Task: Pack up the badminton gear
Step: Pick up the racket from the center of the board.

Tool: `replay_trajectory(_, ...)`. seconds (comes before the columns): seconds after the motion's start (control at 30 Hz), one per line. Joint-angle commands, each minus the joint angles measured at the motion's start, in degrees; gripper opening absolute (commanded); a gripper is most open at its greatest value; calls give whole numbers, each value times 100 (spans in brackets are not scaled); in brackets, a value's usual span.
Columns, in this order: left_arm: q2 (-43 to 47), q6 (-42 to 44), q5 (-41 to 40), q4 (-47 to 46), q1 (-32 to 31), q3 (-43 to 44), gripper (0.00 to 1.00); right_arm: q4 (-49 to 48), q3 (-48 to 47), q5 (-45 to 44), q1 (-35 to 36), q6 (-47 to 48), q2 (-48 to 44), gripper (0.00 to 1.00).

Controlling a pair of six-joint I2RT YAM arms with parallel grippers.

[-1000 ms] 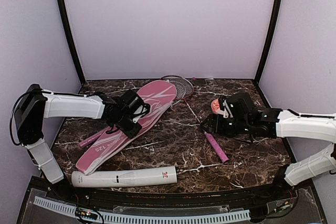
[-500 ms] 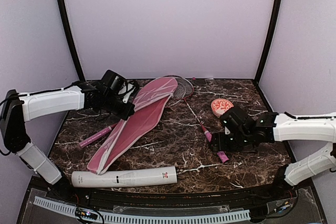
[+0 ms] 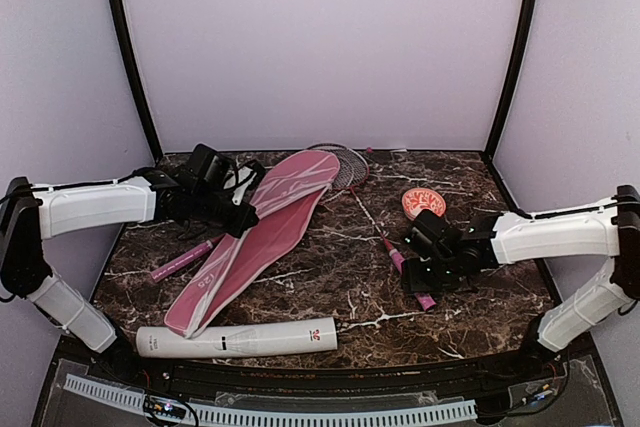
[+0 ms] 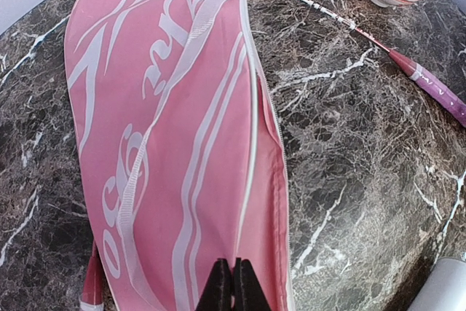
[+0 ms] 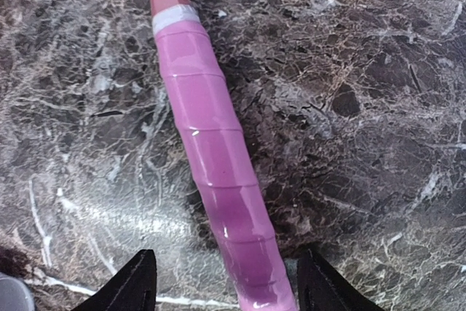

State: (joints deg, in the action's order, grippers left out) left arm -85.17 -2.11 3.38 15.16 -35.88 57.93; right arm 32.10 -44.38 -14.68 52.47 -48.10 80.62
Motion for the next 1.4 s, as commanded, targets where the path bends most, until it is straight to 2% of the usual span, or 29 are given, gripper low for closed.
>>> replay_trajectory(0.0, 121, 123, -6, -170, -7, 50, 0, -177, -220, -195, 27, 75, 388, 64)
replay_trajectory(0.2, 221, 157, -304, -150, 0, 68, 0, -468, -304, -65, 18, 214, 710, 56)
replay_trajectory(0.43, 377, 132, -346, -158, 151, 62, 0, -925, -186, 196, 18, 440, 730, 41)
replay_trajectory(0.77, 588, 119, -292, -180, 266, 54, 0, -1161, -112, 263, 9, 588, 914, 46)
replay_trajectory(0.87, 639, 132, -356, -186, 273, 35, 0, -1226, -121, 338, 17, 686, 1004, 45)
replay_trajectory(0.93, 629, 123, -364, -188, 283, 36, 0, -1263, -133, 400, 18, 745, 1021, 38)
replay_trajectory(1.0, 611, 114, -339, -177, 299, 50, 0, -1264, -175, 451, 18, 787, 1021, 25)
replay_trajectory(1.07, 598, 115, -337, -179, 345, 66, 0, -1188, -272, 473, 18, 828, 1026, 18)
replay_trajectory(1.23, 601, 86, -342, -141, 641, 95, 0, -607, -618, 555, 43, 960, 821, 8)
replay_trajectory(1.37, 686, 62, -426, -148, 920, 80, 0, 74, -806, 653, 62, 1049, 452, 4)
